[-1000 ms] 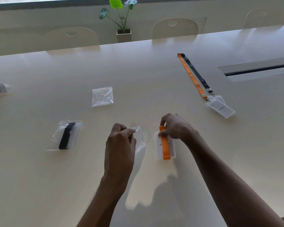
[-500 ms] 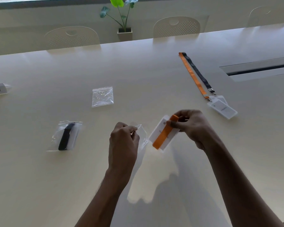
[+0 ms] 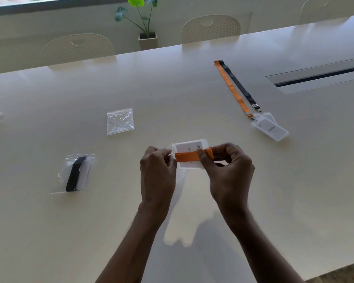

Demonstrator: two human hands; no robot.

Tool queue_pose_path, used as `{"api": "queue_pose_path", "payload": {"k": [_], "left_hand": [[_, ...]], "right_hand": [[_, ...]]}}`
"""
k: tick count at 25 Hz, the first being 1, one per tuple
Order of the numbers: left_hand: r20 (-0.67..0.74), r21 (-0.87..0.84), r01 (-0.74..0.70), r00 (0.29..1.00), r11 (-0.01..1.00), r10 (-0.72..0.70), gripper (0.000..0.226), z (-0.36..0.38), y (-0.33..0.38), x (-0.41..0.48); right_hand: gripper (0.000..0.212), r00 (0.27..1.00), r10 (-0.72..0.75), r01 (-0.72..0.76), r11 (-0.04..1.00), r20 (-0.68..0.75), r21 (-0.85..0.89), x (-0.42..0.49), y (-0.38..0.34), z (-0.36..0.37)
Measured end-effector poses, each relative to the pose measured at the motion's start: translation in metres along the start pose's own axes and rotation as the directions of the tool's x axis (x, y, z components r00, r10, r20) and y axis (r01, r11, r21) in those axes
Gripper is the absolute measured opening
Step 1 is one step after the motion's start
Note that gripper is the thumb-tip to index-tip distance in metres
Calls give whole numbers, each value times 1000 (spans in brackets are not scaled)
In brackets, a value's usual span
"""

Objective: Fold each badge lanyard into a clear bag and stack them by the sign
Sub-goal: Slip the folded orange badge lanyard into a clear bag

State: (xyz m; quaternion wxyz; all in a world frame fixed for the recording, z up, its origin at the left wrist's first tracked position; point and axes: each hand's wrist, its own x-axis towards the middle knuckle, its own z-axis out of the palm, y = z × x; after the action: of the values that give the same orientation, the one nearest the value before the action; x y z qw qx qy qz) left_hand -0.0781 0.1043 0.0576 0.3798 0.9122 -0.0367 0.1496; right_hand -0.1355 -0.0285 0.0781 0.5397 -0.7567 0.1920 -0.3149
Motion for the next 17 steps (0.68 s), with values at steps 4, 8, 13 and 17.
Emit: {"api": "queue_pose_path", "payload": {"k": [4,8,13,17], "left_hand": [[-34,-15,-11,999,1000,11,7,-2,1,1],[-53,-17,-55,997,998,54,11,-2,0,0],[-35,-79,-132,991,988,130,21,-4,6,-6],[-39,-131,-147,989,980,143,22,-5,15,-12]], "right_hand": [[18,1000,-18,18,1000,24,8,-10,2,3],[18,999,-17,16,1000,27,23,-14,5,7],[19,1000,3,-1,998,-26,66,-10,7,14],[21,999,51,-50,995,-14,90,-12,7,21]]}}
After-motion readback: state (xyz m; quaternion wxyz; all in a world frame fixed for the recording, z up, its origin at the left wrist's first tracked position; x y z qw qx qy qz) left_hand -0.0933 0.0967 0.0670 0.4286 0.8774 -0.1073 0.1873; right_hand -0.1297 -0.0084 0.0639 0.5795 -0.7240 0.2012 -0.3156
